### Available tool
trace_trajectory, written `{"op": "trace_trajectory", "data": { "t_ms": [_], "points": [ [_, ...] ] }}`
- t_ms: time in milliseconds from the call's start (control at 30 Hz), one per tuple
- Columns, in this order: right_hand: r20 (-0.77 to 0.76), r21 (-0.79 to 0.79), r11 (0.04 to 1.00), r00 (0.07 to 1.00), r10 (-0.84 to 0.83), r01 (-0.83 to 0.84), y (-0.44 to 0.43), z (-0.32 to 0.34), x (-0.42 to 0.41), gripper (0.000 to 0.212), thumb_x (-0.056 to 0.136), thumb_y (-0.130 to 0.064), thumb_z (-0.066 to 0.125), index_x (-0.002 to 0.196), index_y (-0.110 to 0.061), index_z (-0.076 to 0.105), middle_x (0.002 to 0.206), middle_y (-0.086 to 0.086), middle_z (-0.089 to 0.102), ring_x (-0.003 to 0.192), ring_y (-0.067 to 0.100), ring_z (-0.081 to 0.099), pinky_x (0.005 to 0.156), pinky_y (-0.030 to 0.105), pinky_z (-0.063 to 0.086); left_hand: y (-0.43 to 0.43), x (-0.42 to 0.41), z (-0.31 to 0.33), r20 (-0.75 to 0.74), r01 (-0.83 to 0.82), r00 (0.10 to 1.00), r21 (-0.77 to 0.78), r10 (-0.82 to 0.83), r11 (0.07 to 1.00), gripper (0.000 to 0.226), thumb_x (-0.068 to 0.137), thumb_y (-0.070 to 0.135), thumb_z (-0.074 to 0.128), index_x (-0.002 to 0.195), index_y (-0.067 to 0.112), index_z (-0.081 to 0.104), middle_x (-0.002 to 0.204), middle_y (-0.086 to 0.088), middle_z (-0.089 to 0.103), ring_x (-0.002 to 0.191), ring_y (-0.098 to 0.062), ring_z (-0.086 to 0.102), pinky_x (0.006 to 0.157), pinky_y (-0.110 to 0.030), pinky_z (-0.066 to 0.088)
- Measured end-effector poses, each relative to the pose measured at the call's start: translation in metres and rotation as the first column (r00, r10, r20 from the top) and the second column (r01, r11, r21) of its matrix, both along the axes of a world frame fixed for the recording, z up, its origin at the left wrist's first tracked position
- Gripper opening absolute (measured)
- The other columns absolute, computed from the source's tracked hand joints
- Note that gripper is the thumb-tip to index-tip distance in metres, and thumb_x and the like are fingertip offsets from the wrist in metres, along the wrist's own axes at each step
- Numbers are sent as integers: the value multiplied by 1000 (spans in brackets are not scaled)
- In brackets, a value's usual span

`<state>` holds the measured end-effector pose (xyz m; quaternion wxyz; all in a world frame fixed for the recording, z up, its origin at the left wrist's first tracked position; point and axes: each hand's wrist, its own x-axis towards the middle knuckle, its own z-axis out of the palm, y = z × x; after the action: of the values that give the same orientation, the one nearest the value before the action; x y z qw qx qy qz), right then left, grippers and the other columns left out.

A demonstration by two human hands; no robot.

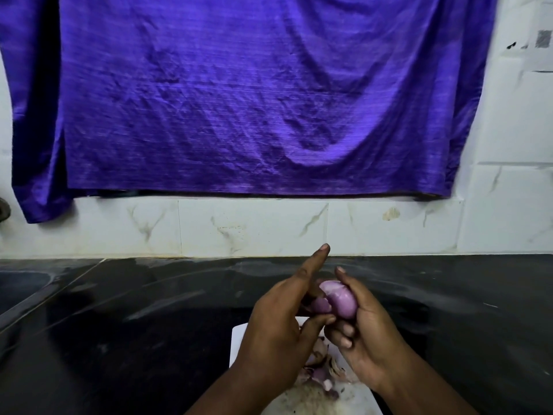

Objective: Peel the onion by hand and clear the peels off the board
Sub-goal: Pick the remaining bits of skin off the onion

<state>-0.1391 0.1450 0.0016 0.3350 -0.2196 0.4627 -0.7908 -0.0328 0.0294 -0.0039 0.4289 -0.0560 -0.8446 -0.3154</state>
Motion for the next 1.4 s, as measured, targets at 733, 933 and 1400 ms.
{"op": "trace_trajectory", "data": {
  "t_ms": [733, 933, 1400],
  "points": [
    [-284, 70, 986, 951, -125, 151, -8, -5, 2, 38, 85, -54, 62, 101, -22, 75, 81, 10, 71, 41, 4, 55, 36, 19, 41, -3, 1, -3, 86, -92, 991, -85, 99, 992, 105, 85, 22, 83, 159, 55, 15, 126, 31, 52, 126, -1, 48, 101, -5, 35],
    [-388, 120, 976, 914, -121, 180, -6, 2, 9, 27, 102, -38, 55, 86, -34, 76, 75, -5, 73, 47, -2, 60, 42, 12, 44, -3, 1, -4, 139, -31, 989, -96, 44, 995, 105, 90, 24, 80, 159, 55, 8, 124, 33, 45, 126, -6, 47, 102, -11, 40],
    [-340, 191, 963, 933, -116, 189, -8, 2, 15, 26, 107, -26, 48, 105, -13, 71, 78, -2, 77, 56, 2, 67, 48, 16, 51, -6, 2, 0, 244, 7, 969, -143, 29, 990, 110, 92, 17, 76, 162, 49, -2, 129, 30, 43, 126, -2, 40, 102, -7, 34]
  ]
}}
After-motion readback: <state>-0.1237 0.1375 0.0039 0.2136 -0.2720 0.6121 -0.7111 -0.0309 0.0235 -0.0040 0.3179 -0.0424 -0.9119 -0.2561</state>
